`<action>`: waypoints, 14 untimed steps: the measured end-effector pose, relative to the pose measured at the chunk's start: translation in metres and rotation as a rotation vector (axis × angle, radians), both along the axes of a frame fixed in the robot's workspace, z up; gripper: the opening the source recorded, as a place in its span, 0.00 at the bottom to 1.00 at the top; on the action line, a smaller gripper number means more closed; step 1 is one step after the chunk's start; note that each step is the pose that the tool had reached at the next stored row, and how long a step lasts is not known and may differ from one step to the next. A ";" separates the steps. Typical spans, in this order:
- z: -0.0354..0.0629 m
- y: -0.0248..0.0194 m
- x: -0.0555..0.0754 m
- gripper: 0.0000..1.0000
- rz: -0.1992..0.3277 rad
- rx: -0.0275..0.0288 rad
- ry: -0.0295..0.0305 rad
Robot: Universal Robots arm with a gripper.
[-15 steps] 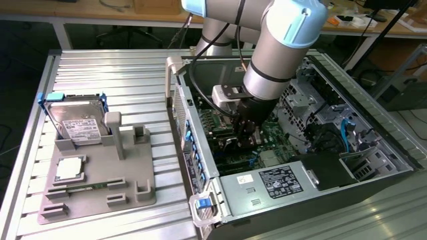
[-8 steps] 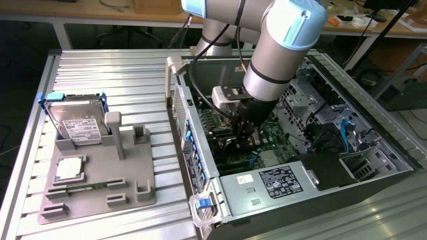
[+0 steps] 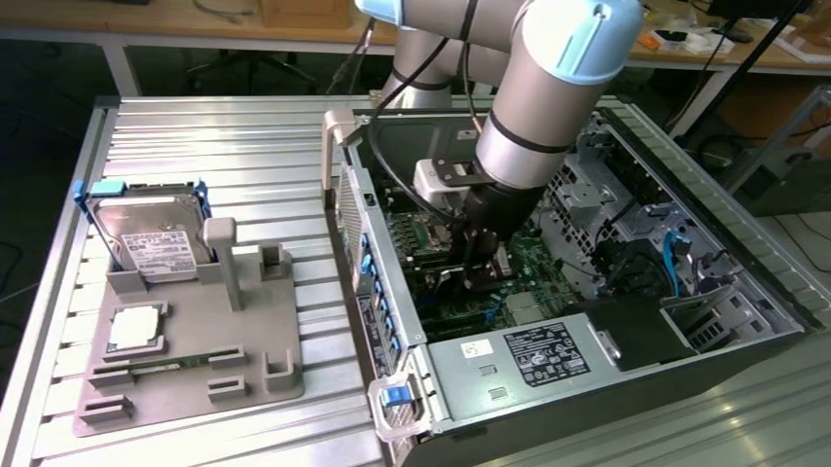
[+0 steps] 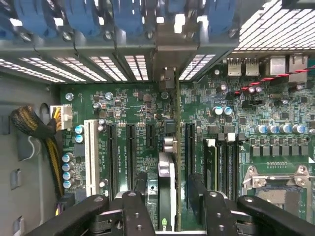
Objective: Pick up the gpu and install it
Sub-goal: 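Insert the gpu into the slot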
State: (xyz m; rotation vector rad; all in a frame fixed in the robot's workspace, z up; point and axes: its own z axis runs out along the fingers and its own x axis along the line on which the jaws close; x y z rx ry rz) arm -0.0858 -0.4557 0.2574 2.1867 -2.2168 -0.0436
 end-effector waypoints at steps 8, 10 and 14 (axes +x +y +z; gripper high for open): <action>0.0248 0.0000 0.000 0.47 0.000 0.0001 0.0000; 0.0248 0.0000 0.000 0.47 0.000 0.0001 -0.0001; 0.0249 0.0000 0.000 0.26 0.000 -0.0001 0.0000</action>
